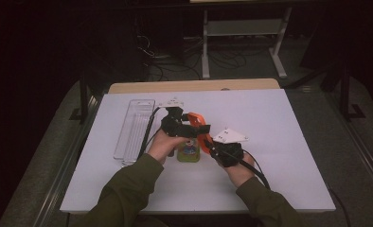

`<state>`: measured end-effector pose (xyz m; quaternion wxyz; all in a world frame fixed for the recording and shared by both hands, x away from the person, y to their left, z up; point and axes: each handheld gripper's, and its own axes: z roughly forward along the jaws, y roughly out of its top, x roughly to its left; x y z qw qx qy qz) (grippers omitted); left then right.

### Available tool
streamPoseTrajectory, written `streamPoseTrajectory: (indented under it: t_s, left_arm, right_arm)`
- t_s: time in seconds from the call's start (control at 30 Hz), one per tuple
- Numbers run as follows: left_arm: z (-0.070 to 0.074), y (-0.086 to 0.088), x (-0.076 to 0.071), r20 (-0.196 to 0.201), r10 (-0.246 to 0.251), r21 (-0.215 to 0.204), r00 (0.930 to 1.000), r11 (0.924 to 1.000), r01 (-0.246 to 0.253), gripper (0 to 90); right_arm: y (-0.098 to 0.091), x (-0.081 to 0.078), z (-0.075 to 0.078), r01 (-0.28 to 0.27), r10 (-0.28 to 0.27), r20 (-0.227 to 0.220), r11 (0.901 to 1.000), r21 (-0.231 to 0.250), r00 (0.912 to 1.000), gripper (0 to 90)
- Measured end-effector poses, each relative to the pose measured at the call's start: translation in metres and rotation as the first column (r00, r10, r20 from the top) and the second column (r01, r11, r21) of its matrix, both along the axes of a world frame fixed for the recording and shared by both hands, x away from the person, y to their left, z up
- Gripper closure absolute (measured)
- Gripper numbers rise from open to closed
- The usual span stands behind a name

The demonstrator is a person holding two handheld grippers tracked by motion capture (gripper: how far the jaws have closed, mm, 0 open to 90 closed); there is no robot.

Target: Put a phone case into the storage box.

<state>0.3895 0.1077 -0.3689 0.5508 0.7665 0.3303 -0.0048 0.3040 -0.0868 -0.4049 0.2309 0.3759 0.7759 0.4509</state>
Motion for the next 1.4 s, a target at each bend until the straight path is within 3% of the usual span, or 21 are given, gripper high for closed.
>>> streamPoseTrajectory:
  t_s: [0.2,0.47,0.7,0.87,1.1,1.4]
  left_arm:
    - [0.002,0.004,0.000,0.019,0.012,0.000,0.9997,0.9999,-0.012,12.2]
    - [0.003,0.002,-0.001,0.026,0.015,-0.008,0.9995,0.9999,-0.014,14.2]
    - [0.006,0.006,-0.002,0.056,0.024,0.001,0.9981,0.9997,-0.024,15.4]
    - [0.008,0.009,-0.002,0.068,0.030,0.010,0.9972,0.9995,-0.031,15.7]
    - [0.012,0.014,0.000,0.079,0.038,0.013,0.9961,0.9992,-0.039,16.0]
    - [0.023,0.023,0.001,0.105,0.057,0.009,0.9928,0.9983,-0.058,16.1]
  right_arm:
    - [0.000,0.000,0.000,0.002,-0.002,0.001,1.0000,0.000,1.0000,80.1]
    - [-0.001,0.001,-0.001,-0.005,0.005,0.001,0.9999,-0.014,1.0000,76.0]
    - [-0.004,0.004,0.000,-0.064,0.063,-0.027,0.9980,-0.005,0.9976,50.0]
    - [-0.011,0.007,0.000,-0.073,0.072,-0.092,0.9973,-0.006,0.9931,35.1]
    - [-0.027,0.009,-0.003,-0.107,0.106,-0.141,0.9943,-0.003,0.9843,17.1]
    - [-0.055,-0.001,-0.008,-0.101,0.101,-0.124,0.9949,0.006,0.9872,7.6]
